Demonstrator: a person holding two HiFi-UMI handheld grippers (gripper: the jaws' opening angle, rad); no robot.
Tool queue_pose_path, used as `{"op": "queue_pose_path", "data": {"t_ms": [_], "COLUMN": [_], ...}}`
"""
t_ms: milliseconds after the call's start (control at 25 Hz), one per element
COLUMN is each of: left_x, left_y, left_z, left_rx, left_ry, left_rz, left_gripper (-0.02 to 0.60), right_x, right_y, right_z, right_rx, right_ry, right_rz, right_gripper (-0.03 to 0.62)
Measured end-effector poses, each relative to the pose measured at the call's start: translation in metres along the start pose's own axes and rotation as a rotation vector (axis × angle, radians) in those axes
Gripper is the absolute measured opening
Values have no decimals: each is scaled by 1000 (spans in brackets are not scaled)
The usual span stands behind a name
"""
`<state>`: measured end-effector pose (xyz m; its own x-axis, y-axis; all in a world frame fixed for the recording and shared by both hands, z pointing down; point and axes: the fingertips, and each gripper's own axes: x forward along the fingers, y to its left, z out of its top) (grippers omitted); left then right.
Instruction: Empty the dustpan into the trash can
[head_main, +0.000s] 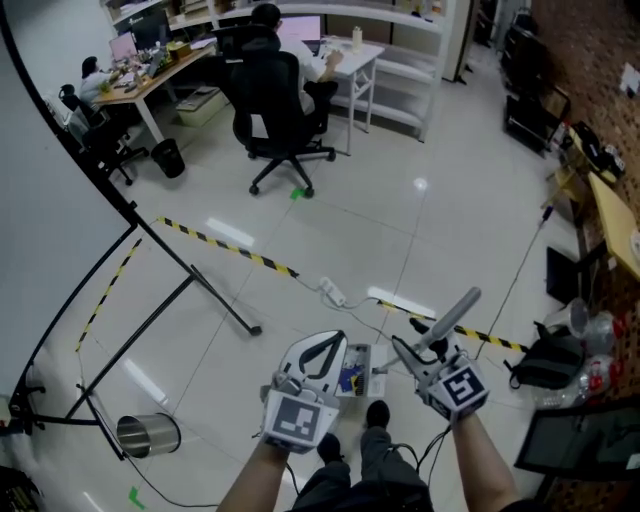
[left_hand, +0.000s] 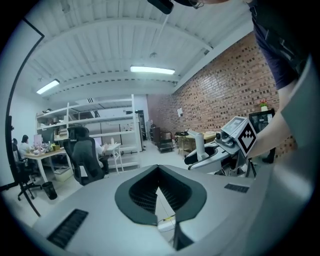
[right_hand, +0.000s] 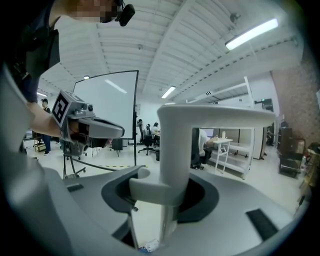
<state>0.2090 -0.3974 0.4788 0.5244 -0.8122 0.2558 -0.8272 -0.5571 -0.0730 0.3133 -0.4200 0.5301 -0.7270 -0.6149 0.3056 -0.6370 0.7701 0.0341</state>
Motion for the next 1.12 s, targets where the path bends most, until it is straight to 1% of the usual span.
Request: {"op": "queue_pose_path", "data": {"t_ms": [400, 560, 760, 920, 1040, 1120], "left_x": [-43, -61, -87, -112, -130, -141], "left_y": [27, 43, 56, 65, 66, 64], "left_z": [57, 76, 100, 111, 125, 130], "left_rx": [23, 47, 40, 92, 93, 91], "left_ry": [-102, -124, -140, -145, -153, -159], "left_rz": [65, 103, 153, 175, 195, 211], "left_gripper": [-3, -2, -2, -2, -2, -2], "right_x": [2, 5, 4, 2, -2, -6], "right_y": [20, 33, 50, 71, 84, 92], "right_z": [97, 135, 182, 213, 229, 232], "right_rx": [-38, -58, -77, -95, -111, -124], "right_ry": [-89, -133, -188, -237, -250, -258], "right_rz": [23, 58, 111, 148, 169, 184], "right_gripper": [192, 193, 193, 193, 194, 194]}}
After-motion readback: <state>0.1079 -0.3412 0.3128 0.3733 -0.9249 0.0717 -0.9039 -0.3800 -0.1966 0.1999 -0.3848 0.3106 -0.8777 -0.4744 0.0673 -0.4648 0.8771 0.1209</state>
